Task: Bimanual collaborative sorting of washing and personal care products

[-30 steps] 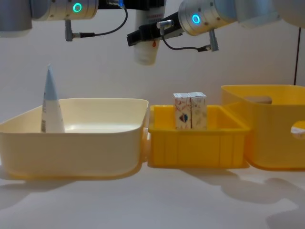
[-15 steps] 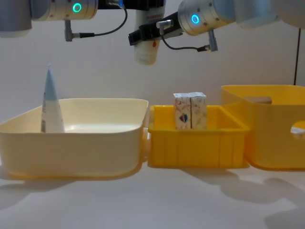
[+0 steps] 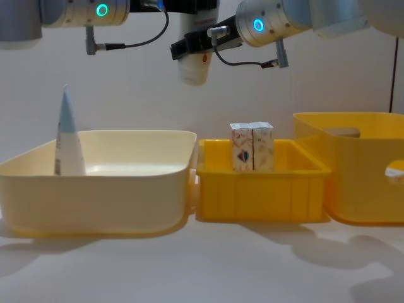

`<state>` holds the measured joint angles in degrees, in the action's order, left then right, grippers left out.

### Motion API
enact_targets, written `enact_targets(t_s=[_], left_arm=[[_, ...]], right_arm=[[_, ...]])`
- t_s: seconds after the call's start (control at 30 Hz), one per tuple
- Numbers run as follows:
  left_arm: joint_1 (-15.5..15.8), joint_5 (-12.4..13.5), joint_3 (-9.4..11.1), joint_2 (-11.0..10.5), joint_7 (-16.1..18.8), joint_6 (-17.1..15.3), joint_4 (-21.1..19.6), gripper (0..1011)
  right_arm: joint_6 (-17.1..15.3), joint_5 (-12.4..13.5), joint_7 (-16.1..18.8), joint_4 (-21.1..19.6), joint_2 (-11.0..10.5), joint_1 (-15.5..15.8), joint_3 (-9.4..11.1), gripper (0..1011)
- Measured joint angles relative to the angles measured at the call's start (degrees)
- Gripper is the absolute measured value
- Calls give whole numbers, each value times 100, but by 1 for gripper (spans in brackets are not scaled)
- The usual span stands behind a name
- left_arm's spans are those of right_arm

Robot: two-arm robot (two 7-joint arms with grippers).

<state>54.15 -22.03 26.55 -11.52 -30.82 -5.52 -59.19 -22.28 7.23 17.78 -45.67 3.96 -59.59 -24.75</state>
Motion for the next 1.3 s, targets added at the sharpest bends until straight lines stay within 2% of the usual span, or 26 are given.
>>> enact_targets(t_s=[0.73,0.87,0.9,0.97,1.3], left_arm=[[0,1,2,1,-1,0,1,274],[0,1,13,2,-8,-1,1,323],[0,0,14,2,-8,-1,1,399],[0,1,14,2,-10,-2,1,428],[0,1,11,3,-13,-5,1,764]], right_arm=[[5,1,-9,3,4,0,3,605],[5,1,-12,3,3,0,3,604],[6,1,-12,2,4,0,3,605],[7,2,-12,1,4,-1,3,604],[11,3,-12,1,4,0,3,604]])
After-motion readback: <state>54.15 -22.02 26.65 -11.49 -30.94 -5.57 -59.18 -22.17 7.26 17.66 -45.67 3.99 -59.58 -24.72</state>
